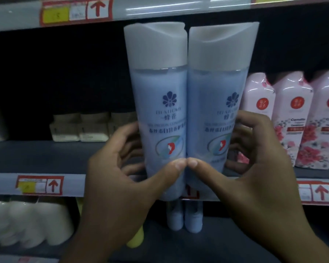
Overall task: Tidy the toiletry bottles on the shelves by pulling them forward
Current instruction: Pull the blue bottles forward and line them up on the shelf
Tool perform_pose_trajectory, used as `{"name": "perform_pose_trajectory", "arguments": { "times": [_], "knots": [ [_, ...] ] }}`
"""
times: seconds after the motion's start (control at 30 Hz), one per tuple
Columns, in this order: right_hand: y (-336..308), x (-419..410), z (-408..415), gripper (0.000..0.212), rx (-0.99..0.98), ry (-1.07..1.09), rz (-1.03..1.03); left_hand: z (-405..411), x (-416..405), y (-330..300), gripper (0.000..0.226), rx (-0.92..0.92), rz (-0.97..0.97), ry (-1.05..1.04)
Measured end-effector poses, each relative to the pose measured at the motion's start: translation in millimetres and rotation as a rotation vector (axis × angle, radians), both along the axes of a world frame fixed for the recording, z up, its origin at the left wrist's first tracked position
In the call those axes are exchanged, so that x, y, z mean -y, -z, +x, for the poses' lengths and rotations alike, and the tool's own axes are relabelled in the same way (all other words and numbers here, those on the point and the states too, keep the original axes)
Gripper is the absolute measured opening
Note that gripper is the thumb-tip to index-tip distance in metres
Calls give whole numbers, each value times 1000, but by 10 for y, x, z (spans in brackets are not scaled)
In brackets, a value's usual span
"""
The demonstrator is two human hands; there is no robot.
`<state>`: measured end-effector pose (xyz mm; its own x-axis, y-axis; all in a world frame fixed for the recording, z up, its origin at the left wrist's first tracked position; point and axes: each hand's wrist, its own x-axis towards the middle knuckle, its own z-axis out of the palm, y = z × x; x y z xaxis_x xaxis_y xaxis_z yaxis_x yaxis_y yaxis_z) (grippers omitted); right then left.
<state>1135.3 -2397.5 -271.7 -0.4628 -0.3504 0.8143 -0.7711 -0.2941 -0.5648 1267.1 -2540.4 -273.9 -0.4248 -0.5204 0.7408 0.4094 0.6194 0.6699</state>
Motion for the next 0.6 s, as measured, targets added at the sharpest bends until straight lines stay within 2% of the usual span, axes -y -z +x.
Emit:
{"name": "perform_pose_trajectory", "arguments": {
  "times": [0.23, 0.6],
  "knots": [
    [268, -188, 75, 77, -29, 81, 166, 94, -11, 342, 65, 149, 116, 99],
    [871, -214, 46, 74, -9, 120, 310, 77, -17, 878, 52, 274, 106, 70]
  ]
}}
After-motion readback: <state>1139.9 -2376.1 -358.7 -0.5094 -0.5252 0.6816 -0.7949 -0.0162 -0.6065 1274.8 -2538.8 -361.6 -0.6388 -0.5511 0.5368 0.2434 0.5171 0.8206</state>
